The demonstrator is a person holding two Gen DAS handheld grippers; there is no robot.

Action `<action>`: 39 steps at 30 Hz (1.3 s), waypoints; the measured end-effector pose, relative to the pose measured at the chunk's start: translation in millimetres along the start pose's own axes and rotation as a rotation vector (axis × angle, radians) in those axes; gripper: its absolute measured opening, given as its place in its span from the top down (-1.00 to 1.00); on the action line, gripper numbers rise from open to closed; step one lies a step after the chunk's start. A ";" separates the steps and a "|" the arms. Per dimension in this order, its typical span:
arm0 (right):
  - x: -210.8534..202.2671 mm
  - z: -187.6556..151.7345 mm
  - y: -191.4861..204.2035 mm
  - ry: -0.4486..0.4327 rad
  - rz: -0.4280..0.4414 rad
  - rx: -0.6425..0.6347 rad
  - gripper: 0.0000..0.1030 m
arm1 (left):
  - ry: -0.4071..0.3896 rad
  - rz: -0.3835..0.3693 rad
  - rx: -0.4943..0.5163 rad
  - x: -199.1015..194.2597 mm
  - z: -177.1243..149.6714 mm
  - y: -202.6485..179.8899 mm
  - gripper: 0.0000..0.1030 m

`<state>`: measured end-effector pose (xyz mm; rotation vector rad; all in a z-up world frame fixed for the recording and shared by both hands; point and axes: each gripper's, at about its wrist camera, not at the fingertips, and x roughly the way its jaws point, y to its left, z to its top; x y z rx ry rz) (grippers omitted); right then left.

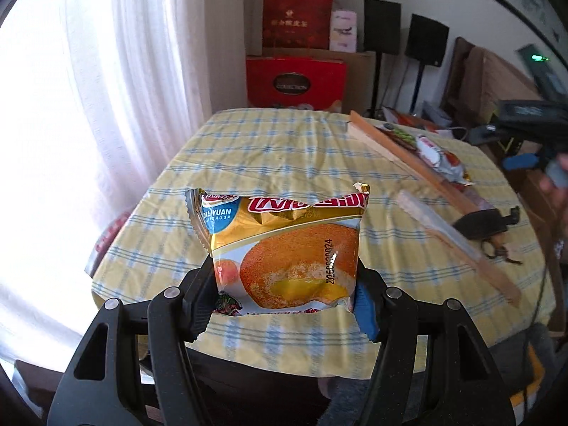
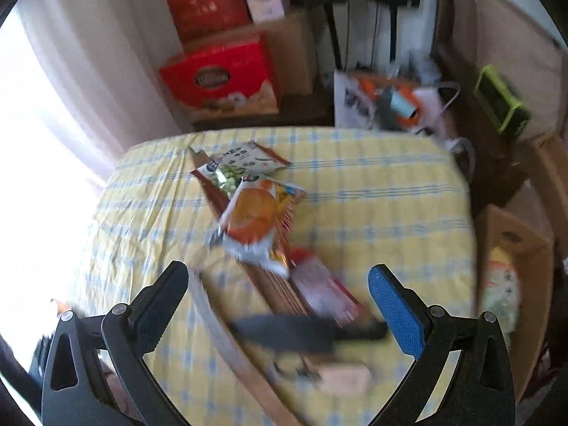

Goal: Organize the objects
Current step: 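Close the right gripper on the second cake packet on the table, then carry both cake packets from the table toward the cardboard box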

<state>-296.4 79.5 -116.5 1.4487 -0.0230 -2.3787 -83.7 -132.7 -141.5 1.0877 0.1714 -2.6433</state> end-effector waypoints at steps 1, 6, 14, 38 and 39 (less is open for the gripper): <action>9.4 5.3 1.7 0.011 -0.010 0.000 -0.98 | 0.002 0.013 0.000 2.5 -0.5 0.7 -0.19; 49.6 19.8 10.8 0.054 -0.025 -0.022 -0.90 | 0.027 0.024 -0.007 9.4 -3.6 3.4 -0.19; 74.0 18.5 19.6 0.086 -0.042 -0.086 -0.26 | 0.050 0.000 -0.018 11.8 -5.5 6.4 -0.19; -100.6 -56.4 43.2 -0.215 -0.124 -0.273 0.04 | 0.006 -0.005 0.018 -32.7 6.2 -12.1 -0.19; -107.5 -62.9 42.8 -0.230 -0.132 -0.271 0.04 | 0.005 -0.012 0.021 -35.4 6.4 -14.0 -0.19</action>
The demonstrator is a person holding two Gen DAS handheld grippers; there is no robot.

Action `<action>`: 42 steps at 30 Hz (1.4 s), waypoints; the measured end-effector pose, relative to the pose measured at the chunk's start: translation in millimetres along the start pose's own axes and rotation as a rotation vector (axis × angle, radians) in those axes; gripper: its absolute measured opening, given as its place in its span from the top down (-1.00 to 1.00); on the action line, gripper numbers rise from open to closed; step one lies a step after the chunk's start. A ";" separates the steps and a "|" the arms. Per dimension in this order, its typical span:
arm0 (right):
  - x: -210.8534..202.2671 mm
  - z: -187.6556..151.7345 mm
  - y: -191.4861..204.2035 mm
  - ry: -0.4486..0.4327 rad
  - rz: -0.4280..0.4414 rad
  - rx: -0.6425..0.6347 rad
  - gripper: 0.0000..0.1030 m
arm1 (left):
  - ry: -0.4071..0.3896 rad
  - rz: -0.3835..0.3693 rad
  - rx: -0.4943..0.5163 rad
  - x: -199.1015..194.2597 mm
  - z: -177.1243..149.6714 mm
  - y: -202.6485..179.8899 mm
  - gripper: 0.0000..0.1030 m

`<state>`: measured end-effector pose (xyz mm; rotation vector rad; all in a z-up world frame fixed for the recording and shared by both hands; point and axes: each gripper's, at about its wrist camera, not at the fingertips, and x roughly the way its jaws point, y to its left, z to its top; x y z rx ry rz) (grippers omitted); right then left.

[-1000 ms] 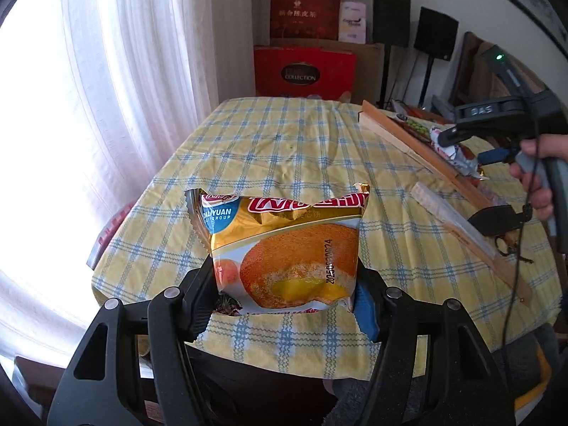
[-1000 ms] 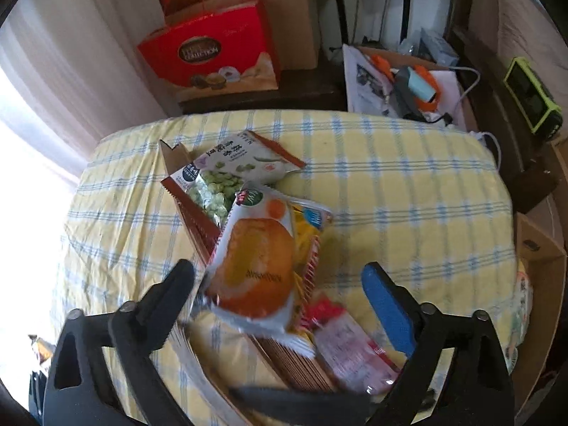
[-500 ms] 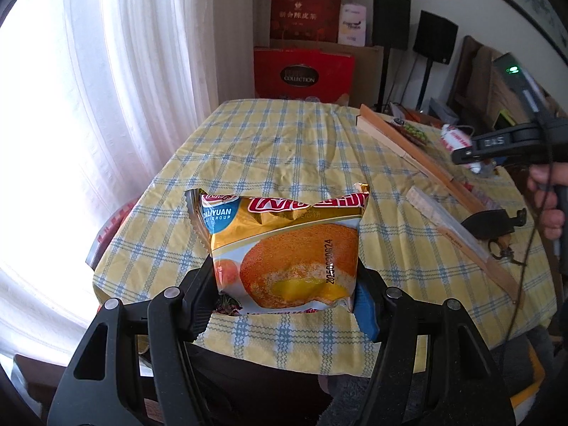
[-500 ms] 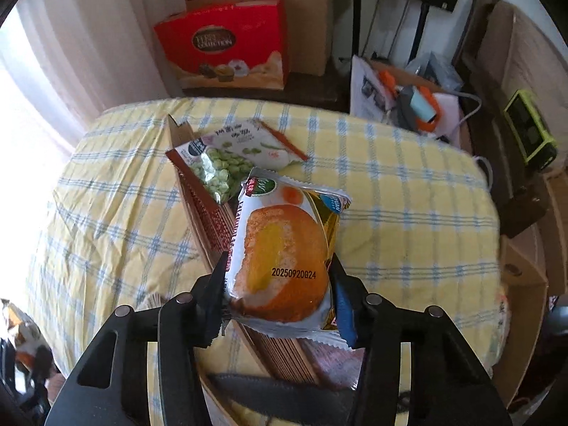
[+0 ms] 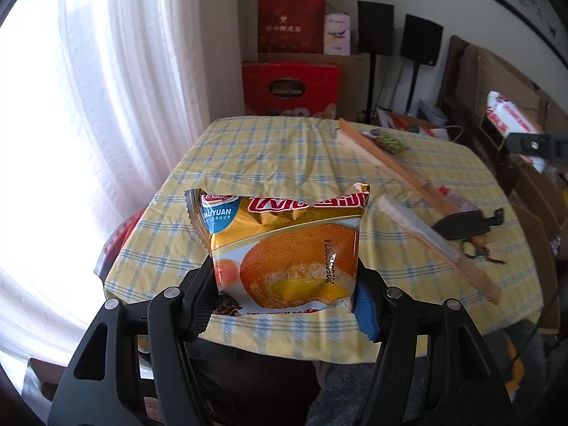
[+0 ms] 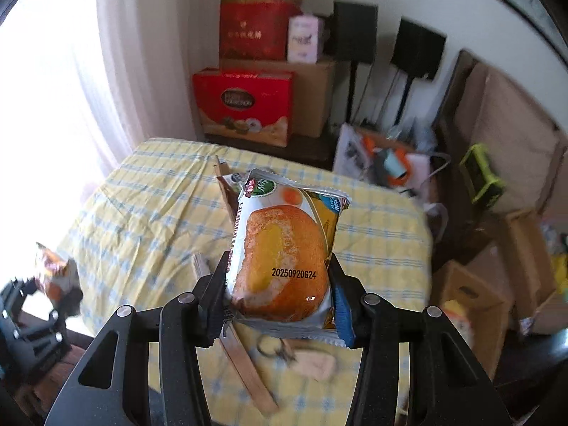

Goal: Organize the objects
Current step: 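Carry both cake packets from the table toward the cardboard box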

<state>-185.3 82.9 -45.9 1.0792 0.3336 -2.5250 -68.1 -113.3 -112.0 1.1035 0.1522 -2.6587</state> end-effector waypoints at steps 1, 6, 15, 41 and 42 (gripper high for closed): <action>-11.9 -6.2 0.7 -0.018 -0.029 0.001 0.04 | -0.004 -0.007 0.004 -3.1 0.1 -2.4 -0.19; -46.2 -31.9 1.7 -0.055 -0.133 -0.026 0.04 | -0.014 -0.008 0.020 -11.3 4.8 -9.7 -0.19; -88.1 -65.4 -15.0 -0.106 -0.271 -0.021 0.04 | -0.031 -0.030 0.018 -35.5 15.4 -13.9 -0.19; -117.9 -152.9 -106.1 -0.033 -0.248 0.199 0.04 | 0.038 -0.131 0.166 -39.0 23.4 -82.5 -0.19; -116.4 -155.4 -109.0 -0.032 -0.242 0.209 0.04 | 0.041 -0.133 0.171 -38.8 23.2 -84.5 -0.19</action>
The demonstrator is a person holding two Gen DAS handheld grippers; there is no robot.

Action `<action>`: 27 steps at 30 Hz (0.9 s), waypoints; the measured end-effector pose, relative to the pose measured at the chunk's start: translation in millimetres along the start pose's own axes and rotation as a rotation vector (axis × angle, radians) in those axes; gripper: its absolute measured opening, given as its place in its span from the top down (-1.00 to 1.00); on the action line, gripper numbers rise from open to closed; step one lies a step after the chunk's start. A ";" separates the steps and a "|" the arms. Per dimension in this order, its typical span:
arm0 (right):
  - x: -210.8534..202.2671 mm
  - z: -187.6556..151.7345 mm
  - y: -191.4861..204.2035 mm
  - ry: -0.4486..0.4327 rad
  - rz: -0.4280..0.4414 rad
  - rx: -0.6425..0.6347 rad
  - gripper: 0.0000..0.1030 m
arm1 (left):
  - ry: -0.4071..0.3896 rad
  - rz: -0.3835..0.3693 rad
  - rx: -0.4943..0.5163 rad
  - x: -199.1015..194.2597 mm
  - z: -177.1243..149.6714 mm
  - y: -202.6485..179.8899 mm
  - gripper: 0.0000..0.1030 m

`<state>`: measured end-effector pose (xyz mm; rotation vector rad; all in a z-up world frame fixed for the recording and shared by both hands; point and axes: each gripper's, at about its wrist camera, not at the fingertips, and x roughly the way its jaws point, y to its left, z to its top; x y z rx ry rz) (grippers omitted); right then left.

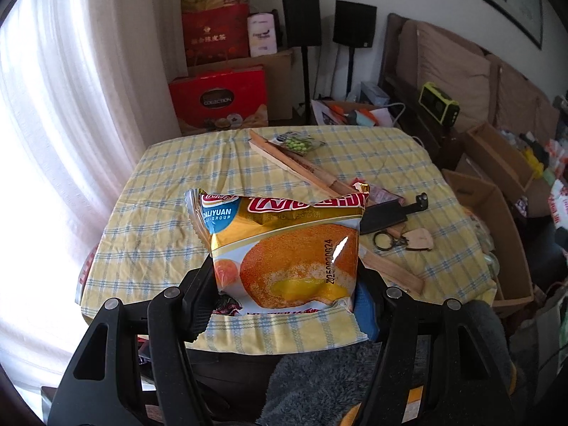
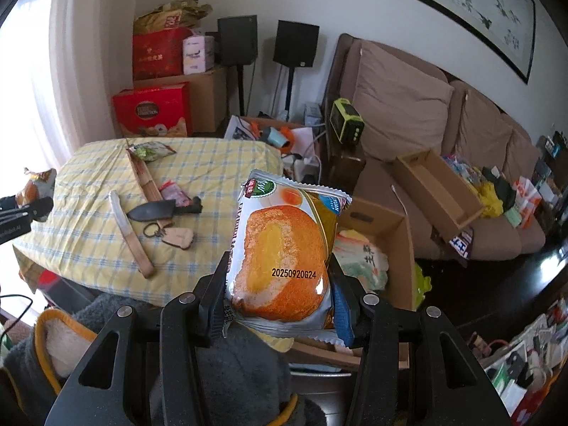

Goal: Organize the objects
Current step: 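Carry both cake packets from the table toward the cardboard box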

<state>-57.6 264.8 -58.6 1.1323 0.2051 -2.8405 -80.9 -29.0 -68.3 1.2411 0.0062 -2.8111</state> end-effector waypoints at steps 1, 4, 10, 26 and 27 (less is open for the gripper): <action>1.8 -1.5 -2.3 0.001 0.003 0.007 0.04 | 0.003 -0.001 0.004 0.9 0.7 -2.0 -0.19; 9.2 -6.5 -11.1 0.009 0.014 0.030 0.04 | 0.016 -0.011 0.013 2.8 1.8 -8.2 -0.19; 17.2 -18.6 -26.1 0.001 0.088 0.062 0.04 | 0.028 -0.021 0.004 4.4 7.0 -12.1 -0.19; 2.3 -35.8 -81.5 -0.036 0.115 0.140 0.04 | 0.037 -0.010 0.020 -3.9 16.2 -51.9 -0.19; 1.0 -35.0 -84.6 -0.038 0.114 0.145 0.04 | 0.033 -0.014 0.030 -6.2 17.0 -56.7 -0.19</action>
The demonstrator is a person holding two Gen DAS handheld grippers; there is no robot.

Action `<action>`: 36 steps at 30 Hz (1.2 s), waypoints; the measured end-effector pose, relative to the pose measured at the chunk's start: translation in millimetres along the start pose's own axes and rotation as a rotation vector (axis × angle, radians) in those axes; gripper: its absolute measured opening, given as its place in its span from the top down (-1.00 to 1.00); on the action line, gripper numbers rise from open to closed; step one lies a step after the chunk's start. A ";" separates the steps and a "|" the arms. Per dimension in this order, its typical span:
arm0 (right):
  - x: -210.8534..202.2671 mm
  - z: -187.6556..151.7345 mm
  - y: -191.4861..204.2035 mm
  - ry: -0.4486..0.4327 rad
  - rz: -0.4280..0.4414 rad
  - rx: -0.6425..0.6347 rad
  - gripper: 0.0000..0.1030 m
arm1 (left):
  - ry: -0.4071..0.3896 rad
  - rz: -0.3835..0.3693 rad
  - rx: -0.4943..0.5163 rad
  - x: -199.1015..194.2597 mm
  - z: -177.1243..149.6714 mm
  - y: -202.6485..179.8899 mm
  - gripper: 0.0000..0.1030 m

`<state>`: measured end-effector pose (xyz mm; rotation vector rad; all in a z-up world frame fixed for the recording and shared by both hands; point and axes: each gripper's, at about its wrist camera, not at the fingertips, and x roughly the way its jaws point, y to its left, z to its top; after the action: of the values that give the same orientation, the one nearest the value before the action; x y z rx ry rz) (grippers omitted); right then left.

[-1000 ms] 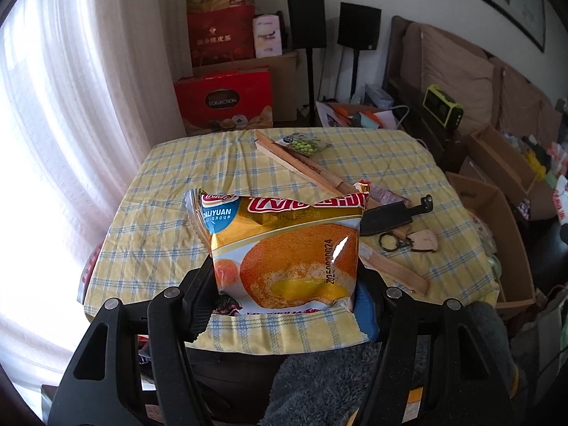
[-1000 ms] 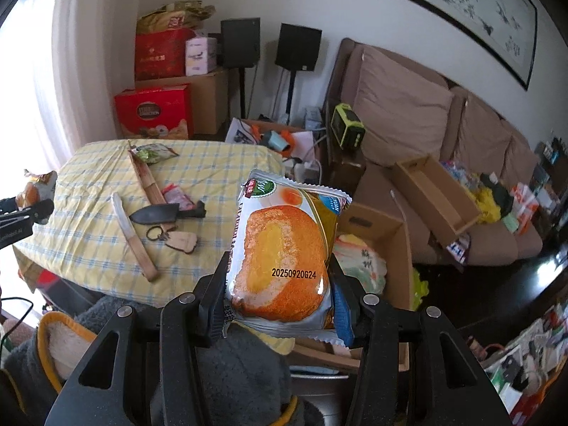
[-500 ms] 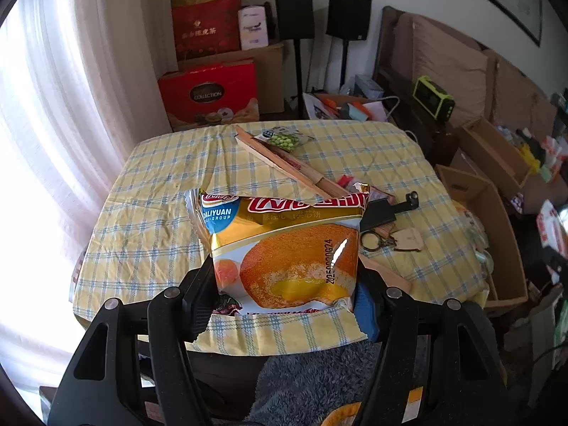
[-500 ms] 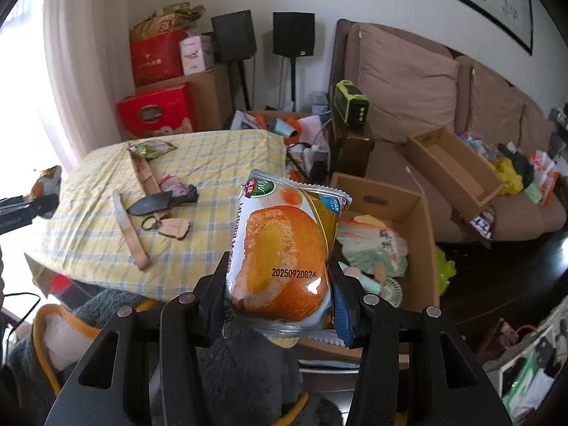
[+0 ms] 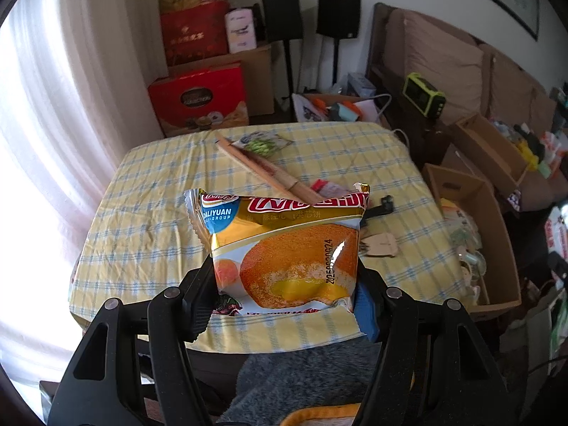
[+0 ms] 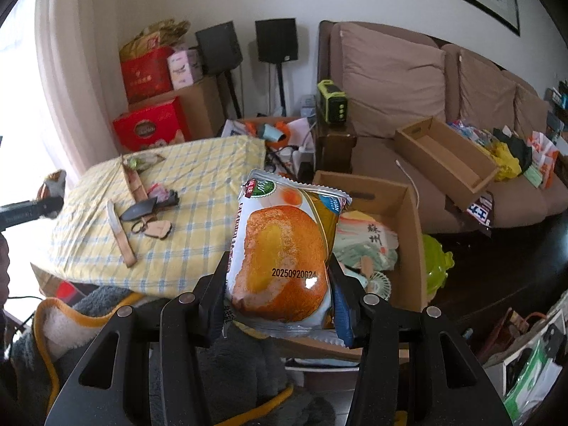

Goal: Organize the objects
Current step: 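Carry both cake packets from the table toward the cardboard box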

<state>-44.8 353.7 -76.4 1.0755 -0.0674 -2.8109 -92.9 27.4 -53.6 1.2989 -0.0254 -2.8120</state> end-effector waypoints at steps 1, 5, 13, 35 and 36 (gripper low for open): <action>-1.6 0.3 -3.2 -0.002 -0.001 0.005 0.04 | -0.002 -0.001 0.007 -1.3 1.3 -3.9 -0.19; -5.1 0.0 -17.5 -0.009 -0.019 0.029 0.04 | -0.027 -0.016 0.034 -10.7 7.7 -20.9 -0.19; -21.1 1.0 -46.6 -0.035 -0.054 0.081 0.04 | -0.064 -0.066 0.070 -26.6 21.8 -51.3 -0.19; -25.3 -3.5 -80.7 -0.027 -0.083 0.141 0.04 | -0.100 -0.204 0.207 -28.6 46.9 -158.8 -0.19; -24.6 -4.2 -82.6 -0.026 -0.084 0.145 0.04 | -0.096 -0.212 0.215 -27.4 46.7 -164.0 -0.19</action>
<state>-32.6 439.0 -70.6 1.0965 -0.2371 -2.9346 -116.1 192.3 -8.0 1.2729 -0.2119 -3.1250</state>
